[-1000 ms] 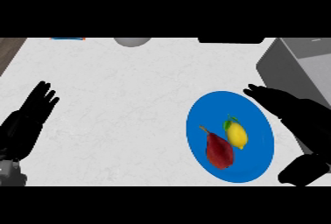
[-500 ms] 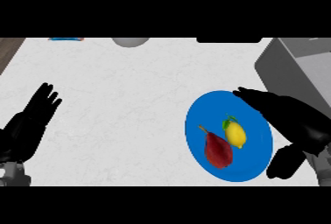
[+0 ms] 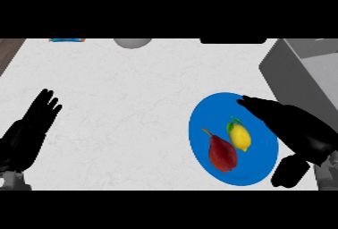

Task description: Pick the lemon from the plate and place it in the cardboard box

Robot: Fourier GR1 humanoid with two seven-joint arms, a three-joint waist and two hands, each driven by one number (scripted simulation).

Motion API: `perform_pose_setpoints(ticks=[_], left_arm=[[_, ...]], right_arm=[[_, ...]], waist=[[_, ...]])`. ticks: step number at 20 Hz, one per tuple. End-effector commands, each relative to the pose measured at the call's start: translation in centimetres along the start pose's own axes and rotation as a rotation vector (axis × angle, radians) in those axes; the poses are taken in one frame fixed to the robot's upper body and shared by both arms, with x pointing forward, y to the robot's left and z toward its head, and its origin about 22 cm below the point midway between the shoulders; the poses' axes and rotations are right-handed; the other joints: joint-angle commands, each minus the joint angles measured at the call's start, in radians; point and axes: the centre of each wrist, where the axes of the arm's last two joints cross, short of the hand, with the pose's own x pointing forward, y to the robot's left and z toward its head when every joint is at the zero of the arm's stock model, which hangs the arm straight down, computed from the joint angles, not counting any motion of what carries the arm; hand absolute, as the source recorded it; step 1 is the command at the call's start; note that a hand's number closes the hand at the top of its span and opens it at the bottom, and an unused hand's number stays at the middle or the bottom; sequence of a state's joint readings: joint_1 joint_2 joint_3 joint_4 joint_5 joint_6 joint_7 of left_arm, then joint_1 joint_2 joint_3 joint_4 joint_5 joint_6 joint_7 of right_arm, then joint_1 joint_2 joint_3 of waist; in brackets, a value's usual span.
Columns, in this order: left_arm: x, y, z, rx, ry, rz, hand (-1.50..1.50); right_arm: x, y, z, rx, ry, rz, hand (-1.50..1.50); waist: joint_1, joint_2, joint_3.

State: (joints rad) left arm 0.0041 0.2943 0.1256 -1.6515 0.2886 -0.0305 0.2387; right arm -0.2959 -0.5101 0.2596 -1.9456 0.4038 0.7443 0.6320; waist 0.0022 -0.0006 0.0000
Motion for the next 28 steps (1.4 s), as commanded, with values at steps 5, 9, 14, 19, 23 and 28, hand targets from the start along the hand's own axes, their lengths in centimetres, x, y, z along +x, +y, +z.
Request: perform_pose_setpoints(ticks=[5, 9, 14, 19, 23, 28], left_arm=[[1.2, -0.7, -1.7, 0.007, -0.004, -0.005, 0.0], [0.2, -0.3, -0.3, -0.004, -0.006, -0.002, 0.0], [-1.1, -1.0, -1.5, -0.022, 0.007, 0.023, 0.0], [1.9, -1.1, 1.0, 0.008, 0.014, 0.008, 0.0], [0.2, -0.4, -1.6, 0.003, 0.008, -0.007, 0.0], [1.8, 0.5, -1.0, 0.015, -0.008, -0.017, 0.0]], right_arm=[[1.8, 1.2, -1.5, -0.046, -0.05, 0.006, -1.5], [1.6, 1.5, -2.9, -0.013, -0.008, 0.074, -1.5], [3.3, 2.2, -4.7, -0.005, 0.014, 0.101, -1.5], [2.4, 0.3, -2.3, 0.004, 0.034, 0.096, -1.5], [1.9, 1.8, -4.8, -0.002, 0.074, 0.094, -1.5], [1.2, 3.0, -3.8, 0.018, 0.071, 0.123, -1.5]], waist=[[-0.001, 0.001, 0.0], [0.002, 0.001, 0.0], [0.003, 0.002, 0.0], [0.002, -0.001, 0.0], [0.0, 0.001, 0.0], [-0.002, 0.0, 0.0]])
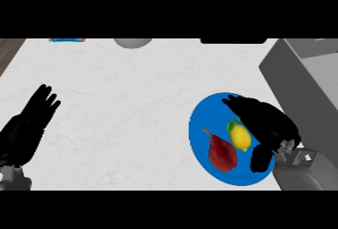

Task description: Pick the lemon from the plate and place it in the cardboard box

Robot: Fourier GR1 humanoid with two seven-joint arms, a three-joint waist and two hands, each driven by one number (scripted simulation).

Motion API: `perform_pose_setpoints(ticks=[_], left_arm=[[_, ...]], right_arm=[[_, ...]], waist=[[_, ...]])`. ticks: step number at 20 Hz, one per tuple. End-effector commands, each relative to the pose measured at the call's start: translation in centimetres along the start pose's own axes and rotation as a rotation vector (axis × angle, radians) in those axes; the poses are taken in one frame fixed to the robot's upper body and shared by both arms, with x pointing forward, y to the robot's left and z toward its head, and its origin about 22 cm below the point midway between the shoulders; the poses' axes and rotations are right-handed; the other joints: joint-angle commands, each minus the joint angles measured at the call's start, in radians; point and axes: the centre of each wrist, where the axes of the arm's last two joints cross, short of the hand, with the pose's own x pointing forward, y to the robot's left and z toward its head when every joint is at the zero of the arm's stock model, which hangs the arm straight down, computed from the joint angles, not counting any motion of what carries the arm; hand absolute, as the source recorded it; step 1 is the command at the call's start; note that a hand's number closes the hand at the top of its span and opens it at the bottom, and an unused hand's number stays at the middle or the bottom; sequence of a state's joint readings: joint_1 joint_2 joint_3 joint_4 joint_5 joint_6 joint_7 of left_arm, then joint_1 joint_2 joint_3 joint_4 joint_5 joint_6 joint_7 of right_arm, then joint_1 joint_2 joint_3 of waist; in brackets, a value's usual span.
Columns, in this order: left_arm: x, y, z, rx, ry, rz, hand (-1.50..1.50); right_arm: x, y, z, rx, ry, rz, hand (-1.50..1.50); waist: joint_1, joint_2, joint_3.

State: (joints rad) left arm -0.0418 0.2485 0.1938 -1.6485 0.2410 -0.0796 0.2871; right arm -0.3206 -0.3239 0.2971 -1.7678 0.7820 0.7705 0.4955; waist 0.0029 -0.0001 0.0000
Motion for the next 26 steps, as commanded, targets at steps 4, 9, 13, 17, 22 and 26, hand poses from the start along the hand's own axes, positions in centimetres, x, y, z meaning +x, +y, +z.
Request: perform_pose_setpoints(ticks=[4, 9, 13, 17, 22, 26], left_arm=[[0.8, -0.6, 0.4, -0.002, 0.013, -0.01, 0.0], [0.7, -0.2, 0.5, -0.018, 0.017, -0.009, 0.0], [-0.2, 0.3, 1.6, -0.015, -0.013, 0.0, 0.0], [-0.1, -1.2, -1.0, -0.003, 0.011, 0.004, 0.0], [-0.1, -0.4, 0.4, 0.001, -0.014, 0.002, 0.0], [-0.2, -0.2, 0.3, -0.012, -0.003, 0.007, 0.0]], right_arm=[[0.7, 1.6, 0.1, 0.024, 0.022, 0.004, -1.5], [-0.9, 2.3, -1.9, 0.067, 0.037, 0.042, -1.5], [-2.3, 2.9, -3.4, 0.069, 0.045, 0.033, -1.5], [0.4, 4.5, -3.4, 0.048, 0.049, 0.028, -1.5], [-0.4, 3.8, -3.7, 0.061, 0.054, 0.051, -1.5], [-0.2, 2.5, -4.7, 0.021, 0.028, 0.045, 1.5]], waist=[[-0.002, -0.001, 0.0], [0.0, 0.0, 0.0], [0.003, 0.0, 0.0], [-0.002, 0.0, 0.0], [0.0, 0.0, 0.0], [0.001, 0.0, 0.0]])
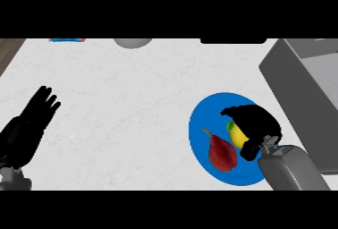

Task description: Pick the lemon from the plate and place it in the cardboard box

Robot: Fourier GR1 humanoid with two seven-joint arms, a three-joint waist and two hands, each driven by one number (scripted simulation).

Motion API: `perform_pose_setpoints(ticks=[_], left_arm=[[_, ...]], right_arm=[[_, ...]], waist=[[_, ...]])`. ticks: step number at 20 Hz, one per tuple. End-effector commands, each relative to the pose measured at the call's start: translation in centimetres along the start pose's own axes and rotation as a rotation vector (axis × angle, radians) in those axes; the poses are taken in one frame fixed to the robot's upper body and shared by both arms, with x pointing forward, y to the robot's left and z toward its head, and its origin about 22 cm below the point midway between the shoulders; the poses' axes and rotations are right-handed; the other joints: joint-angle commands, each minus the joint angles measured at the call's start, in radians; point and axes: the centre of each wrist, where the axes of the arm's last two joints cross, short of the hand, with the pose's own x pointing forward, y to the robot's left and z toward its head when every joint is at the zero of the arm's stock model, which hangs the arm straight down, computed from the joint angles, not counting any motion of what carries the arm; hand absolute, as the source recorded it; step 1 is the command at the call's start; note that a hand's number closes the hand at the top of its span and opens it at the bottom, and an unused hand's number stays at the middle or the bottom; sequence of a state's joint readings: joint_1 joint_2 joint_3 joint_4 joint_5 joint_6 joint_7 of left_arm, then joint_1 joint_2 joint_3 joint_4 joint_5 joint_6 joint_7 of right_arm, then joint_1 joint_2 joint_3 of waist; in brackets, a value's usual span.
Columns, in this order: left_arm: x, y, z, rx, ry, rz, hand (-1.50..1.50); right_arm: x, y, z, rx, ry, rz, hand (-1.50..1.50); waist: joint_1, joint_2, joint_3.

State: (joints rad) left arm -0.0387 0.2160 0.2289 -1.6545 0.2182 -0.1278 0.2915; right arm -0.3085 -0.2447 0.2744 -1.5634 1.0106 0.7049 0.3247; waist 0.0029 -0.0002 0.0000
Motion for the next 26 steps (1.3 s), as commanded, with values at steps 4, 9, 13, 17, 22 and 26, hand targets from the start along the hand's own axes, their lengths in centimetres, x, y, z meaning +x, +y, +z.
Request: perform_pose_setpoints(ticks=[4, 9, 13, 17, 22, 26], left_arm=[[-0.7, -0.6, 0.0, 0.007, -0.01, -0.001, 0.0], [0.0, -1.4, -0.7, 0.008, 0.001, -0.001, 0.0], [-0.3, -0.5, -0.7, -0.02, 0.012, 0.001, 0.0], [0.4, -1.8, -0.3, -0.043, -0.011, 0.007, 0.0], [1.9, -0.6, -0.7, -0.012, -0.015, -0.009, 0.0], [0.3, -0.9, -1.2, -0.022, 0.001, 0.003, 0.0]], right_arm=[[0.6, 0.6, -0.2, -0.077, -0.1, 0.027, 1.5], [-0.2, 0.0, -1.9, -0.093, -0.106, 0.034, 1.5], [-3.0, -1.5, -4.6, -0.083, 0.145, -0.167, 1.5], [-4.7, -4.3, -6.3, -0.131, 0.385, -0.379, 1.5], [-5.7, -7.2, -8.4, -0.241, 0.479, -0.315, 1.5], [-3.5, -8.5, -9.2, -0.369, 0.46, -0.304, 1.5]], waist=[[-0.002, 0.0, 0.0], [0.0, 0.0, 0.0], [0.014, 0.009, 0.0], [0.038, 0.013, 0.001], [0.027, 0.007, 0.001], [0.018, 0.006, 0.0]])
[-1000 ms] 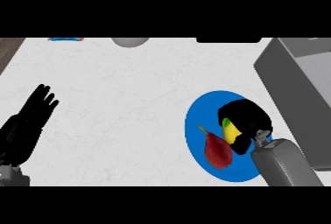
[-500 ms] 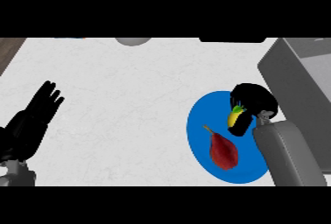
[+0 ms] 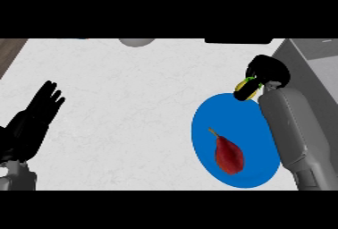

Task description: Pick the lemon from the plate and place it in the cardboard box

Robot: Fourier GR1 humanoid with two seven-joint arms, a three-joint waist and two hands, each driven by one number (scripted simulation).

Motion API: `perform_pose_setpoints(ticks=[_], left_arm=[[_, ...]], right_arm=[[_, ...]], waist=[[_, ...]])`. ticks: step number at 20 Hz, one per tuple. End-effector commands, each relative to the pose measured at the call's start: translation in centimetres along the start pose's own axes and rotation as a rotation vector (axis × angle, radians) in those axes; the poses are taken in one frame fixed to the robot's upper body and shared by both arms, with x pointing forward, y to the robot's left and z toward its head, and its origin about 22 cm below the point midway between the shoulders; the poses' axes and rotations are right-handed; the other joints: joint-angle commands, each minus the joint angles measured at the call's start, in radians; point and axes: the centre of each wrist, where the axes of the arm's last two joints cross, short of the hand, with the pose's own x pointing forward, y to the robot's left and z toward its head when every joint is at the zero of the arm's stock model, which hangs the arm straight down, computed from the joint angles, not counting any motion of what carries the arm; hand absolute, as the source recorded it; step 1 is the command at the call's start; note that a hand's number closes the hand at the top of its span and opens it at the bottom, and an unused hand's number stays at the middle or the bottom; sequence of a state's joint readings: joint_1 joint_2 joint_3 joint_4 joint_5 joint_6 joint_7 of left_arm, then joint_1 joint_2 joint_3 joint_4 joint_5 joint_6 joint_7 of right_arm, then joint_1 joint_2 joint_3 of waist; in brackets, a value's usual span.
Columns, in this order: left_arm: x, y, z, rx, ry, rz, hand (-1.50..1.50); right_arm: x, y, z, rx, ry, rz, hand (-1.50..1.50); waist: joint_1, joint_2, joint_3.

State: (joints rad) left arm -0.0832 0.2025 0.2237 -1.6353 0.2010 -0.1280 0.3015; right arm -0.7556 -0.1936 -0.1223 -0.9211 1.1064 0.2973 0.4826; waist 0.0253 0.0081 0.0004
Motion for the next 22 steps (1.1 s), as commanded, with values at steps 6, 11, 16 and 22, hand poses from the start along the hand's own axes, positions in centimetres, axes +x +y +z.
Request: perform_pose_setpoints(ticks=[6, 11, 16, 22], left_arm=[[0.0, -0.2, 1.6, 0.02, -0.003, -0.005, 0.0], [-0.2, -0.3, 0.7, 0.035, 0.017, 0.01, 0.0], [-1.1, 0.4, 1.1, 0.006, 0.009, 0.004, 0.0], [0.3, 0.3, 0.6, 0.017, 0.011, 0.008, 0.0]], right_arm=[[5.0, -7.4, 3.3, -0.281, -0.068, -0.025, 1.5], [5.5, -13.7, 6.6, -0.504, -0.041, -0.075, 1.5], [5.3, -16.5, 8.6, -0.624, 0.108, -0.137, 1.5], [2.4, -18.5, 6.9, -0.71, 0.214, -0.155, 1.5]], waist=[[-0.019, -0.013, -0.001], [-0.031, -0.014, -0.001], [-0.028, -0.013, -0.001], [-0.017, -0.007, -0.001]])
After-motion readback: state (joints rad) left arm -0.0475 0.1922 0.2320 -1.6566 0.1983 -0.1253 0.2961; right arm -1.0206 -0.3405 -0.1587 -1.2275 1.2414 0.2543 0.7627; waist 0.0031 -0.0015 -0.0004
